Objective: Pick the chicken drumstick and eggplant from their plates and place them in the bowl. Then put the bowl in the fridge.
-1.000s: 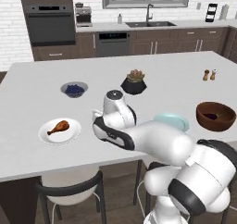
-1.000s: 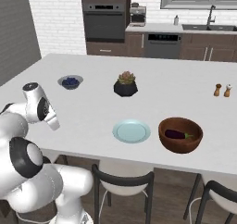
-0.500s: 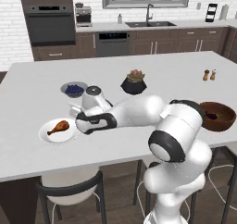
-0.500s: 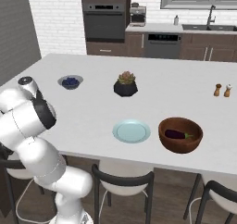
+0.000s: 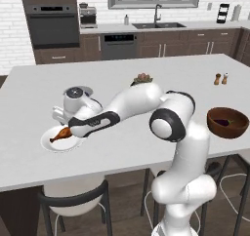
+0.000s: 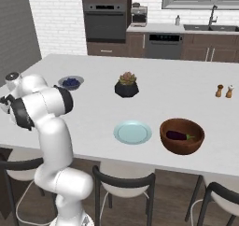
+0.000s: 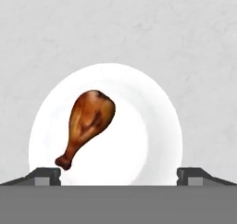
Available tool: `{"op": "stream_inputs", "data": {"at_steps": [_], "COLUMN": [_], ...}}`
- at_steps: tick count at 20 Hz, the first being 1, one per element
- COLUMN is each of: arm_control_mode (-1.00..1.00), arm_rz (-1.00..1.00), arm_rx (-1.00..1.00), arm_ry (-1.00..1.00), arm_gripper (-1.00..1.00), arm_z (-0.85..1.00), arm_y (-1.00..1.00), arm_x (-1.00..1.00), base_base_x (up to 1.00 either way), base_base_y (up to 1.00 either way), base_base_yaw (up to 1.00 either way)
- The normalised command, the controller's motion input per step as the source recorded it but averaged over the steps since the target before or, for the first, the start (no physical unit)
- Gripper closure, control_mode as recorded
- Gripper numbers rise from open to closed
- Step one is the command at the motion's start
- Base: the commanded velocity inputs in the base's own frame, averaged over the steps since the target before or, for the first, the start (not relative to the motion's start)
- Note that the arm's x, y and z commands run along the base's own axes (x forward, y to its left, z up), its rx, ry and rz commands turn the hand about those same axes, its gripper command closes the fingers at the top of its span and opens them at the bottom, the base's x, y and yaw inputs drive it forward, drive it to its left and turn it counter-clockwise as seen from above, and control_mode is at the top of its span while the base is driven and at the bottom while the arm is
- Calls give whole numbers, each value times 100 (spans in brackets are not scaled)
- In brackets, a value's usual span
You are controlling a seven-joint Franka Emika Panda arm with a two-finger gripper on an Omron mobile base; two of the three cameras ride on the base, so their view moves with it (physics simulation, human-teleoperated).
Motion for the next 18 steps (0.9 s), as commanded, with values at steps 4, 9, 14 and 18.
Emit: {"op": "stream_inputs", "data": {"at_steps": [4,9,14,18], "arm_control_mode": [-100,-100,-100,-100], "arm_rz": [-1,0,0,0], "arm_rx": [1,0,0,2], "arm_ry": [2,5,10,8], "arm_gripper": [-100,-100,-100,-100], "arm_z": [-1,-15,-33,-41], "arm_y": [6,0,0,0], "arm_x": [35,28,20,47], "base_base_x": [0,0,0,0], "base_base_y": [0,0,0,0], "base_base_yaw": [0,0,0,0]}}
